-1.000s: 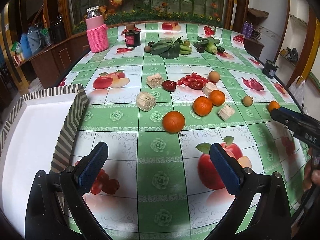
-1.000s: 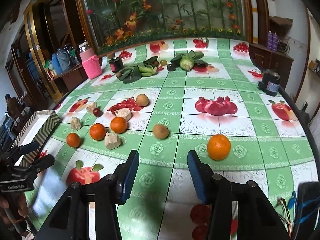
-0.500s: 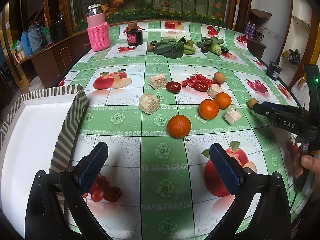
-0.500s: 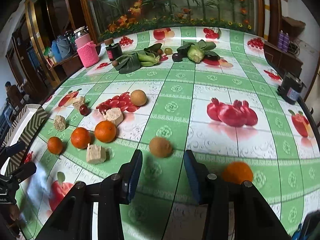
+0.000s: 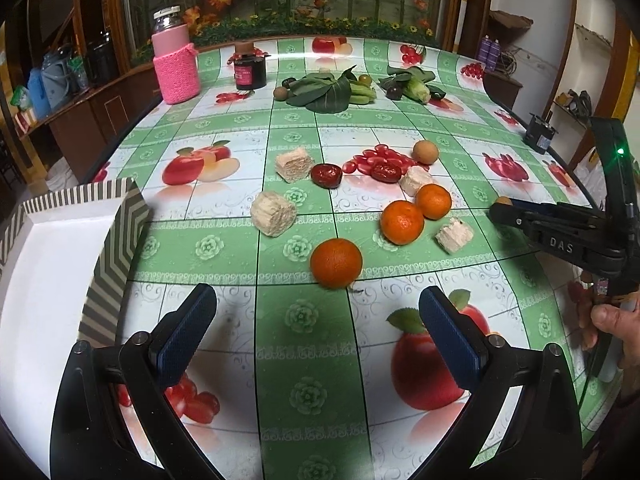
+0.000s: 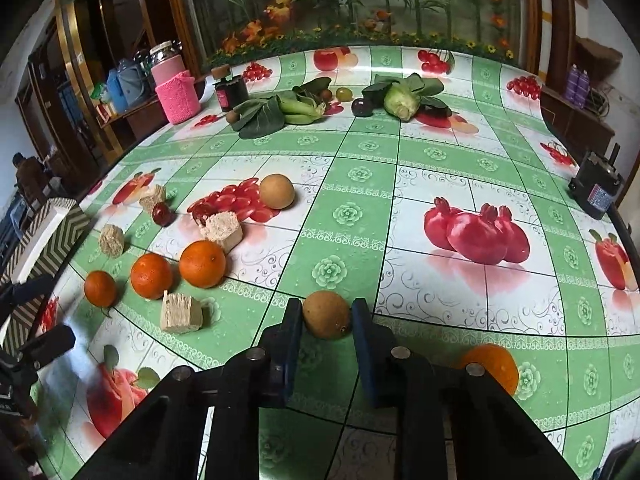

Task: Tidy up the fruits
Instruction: 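Grasp a brown round fruit with the right tool while the left tool grasps an orange, then carry both fruits over the white tray and open both tools to drop them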

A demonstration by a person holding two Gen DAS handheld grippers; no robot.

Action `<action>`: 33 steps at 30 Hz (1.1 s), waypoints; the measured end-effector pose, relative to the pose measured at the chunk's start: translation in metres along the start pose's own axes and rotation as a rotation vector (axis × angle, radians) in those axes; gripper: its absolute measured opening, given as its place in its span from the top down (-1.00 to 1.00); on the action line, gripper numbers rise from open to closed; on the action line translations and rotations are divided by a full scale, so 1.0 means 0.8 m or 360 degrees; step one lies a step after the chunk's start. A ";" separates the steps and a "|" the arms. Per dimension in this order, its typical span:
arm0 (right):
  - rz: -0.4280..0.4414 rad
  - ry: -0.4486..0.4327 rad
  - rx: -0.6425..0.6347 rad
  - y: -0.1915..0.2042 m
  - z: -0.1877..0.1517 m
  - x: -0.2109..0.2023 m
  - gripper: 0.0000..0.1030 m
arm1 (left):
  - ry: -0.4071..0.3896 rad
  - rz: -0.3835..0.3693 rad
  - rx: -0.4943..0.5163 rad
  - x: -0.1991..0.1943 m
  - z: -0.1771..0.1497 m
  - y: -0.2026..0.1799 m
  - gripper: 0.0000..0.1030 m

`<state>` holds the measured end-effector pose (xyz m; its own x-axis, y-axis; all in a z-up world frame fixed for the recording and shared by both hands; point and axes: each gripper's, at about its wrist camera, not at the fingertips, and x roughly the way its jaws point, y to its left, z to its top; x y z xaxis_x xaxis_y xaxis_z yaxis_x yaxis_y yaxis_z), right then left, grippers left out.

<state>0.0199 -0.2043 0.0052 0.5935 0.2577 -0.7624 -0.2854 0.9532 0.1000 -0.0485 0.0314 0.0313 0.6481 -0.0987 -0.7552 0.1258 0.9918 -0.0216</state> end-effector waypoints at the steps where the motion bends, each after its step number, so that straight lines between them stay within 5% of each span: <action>1: -0.0015 0.0001 -0.0013 0.002 -0.001 -0.001 0.52 | 0.0002 -0.0002 0.0003 0.001 0.001 -0.001 -0.99; 11: 0.0056 -0.0065 0.0055 0.000 -0.006 -0.019 0.52 | 0.0041 -0.0068 0.0037 0.014 0.017 -0.010 -0.74; 14: 0.0074 -0.0080 0.0070 0.000 -0.006 -0.023 0.52 | 0.0065 -0.0090 0.0026 0.023 0.021 -0.010 -0.35; 18: 0.0110 -0.0088 0.0068 0.006 -0.008 -0.027 0.52 | 0.0143 -0.0113 -0.0032 0.043 0.019 -0.002 0.41; 33: 0.0257 -0.0145 0.0002 0.069 -0.014 -0.058 0.52 | 0.0046 -0.0071 -0.0131 -0.015 0.012 0.020 0.41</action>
<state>-0.0316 -0.1654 0.0389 0.6058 0.4204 -0.6755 -0.3816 0.8985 0.2169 -0.0469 0.0476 0.0461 0.6213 -0.1420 -0.7706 0.0912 0.9899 -0.1088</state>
